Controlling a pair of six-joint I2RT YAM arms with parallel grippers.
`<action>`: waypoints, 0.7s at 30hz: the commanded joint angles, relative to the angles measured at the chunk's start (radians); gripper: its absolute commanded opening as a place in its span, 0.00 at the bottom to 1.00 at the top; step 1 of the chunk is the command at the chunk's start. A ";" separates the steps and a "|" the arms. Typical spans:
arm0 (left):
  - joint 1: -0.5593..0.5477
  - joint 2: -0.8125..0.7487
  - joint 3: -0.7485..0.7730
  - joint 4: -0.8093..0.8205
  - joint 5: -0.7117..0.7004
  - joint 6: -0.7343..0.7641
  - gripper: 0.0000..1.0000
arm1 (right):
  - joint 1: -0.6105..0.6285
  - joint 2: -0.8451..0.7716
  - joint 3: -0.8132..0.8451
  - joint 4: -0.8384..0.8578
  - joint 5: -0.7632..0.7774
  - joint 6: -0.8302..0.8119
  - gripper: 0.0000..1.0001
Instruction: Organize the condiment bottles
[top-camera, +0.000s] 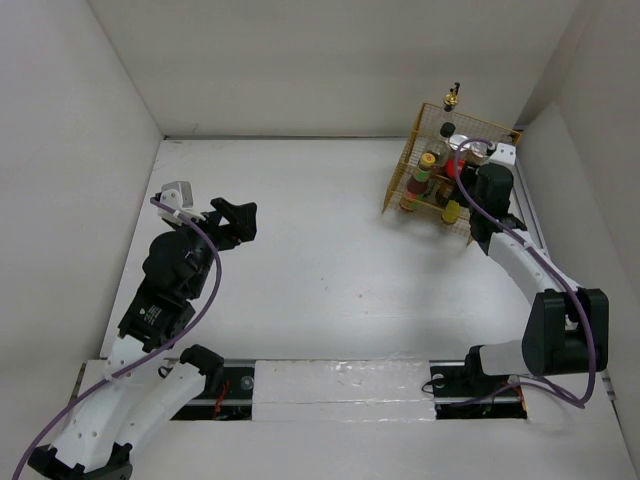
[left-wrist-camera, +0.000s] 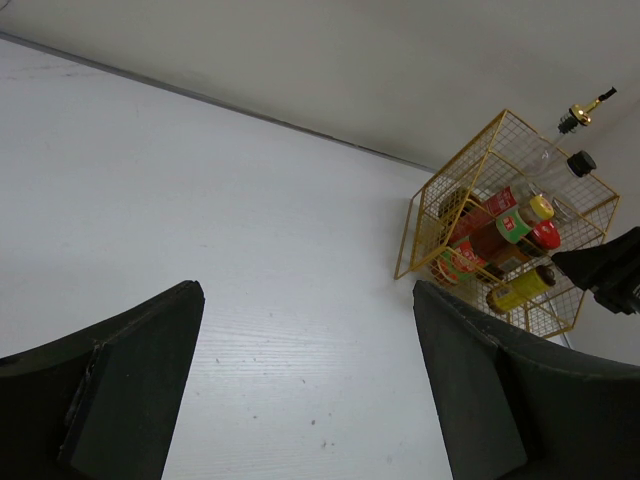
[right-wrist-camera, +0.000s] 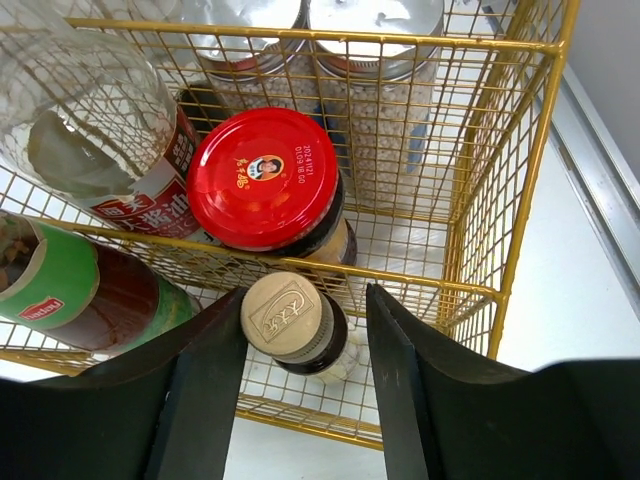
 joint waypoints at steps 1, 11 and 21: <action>0.005 0.001 -0.001 0.039 0.007 0.014 0.81 | -0.007 -0.027 0.034 0.053 0.007 -0.006 0.56; 0.005 0.001 -0.001 0.039 0.007 0.014 0.81 | 0.025 -0.238 0.023 0.053 -0.016 -0.015 0.83; 0.005 0.001 0.008 0.039 0.029 0.023 0.86 | 0.272 -0.428 0.033 0.071 -0.134 -0.104 1.00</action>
